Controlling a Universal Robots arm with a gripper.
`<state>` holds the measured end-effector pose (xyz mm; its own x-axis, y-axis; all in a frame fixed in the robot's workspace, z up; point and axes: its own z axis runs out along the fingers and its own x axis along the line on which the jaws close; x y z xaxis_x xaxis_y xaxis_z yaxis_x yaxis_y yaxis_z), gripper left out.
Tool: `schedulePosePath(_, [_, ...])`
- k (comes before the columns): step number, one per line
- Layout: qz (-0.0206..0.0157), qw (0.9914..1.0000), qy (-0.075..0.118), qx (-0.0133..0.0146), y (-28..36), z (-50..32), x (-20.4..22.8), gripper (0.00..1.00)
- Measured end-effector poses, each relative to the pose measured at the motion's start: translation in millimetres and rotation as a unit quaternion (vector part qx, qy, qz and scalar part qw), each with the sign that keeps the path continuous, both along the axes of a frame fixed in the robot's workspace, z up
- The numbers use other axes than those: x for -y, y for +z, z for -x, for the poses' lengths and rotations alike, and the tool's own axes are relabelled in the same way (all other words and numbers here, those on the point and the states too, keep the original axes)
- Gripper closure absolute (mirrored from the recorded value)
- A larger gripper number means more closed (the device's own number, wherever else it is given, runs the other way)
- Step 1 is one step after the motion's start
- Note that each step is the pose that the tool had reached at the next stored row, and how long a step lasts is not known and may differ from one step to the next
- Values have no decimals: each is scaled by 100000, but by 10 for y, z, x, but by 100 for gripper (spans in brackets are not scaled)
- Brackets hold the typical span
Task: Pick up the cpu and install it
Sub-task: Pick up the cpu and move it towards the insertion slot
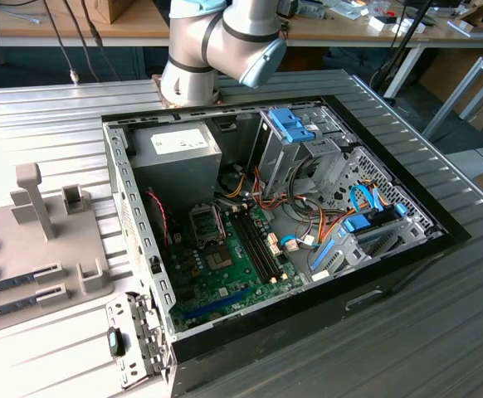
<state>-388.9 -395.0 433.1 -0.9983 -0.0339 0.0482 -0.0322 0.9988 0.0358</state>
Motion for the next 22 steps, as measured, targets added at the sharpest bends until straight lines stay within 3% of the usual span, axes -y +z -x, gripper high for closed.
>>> schedulePosePath(22, [0,100000,0,0,-3,-176,0,53])
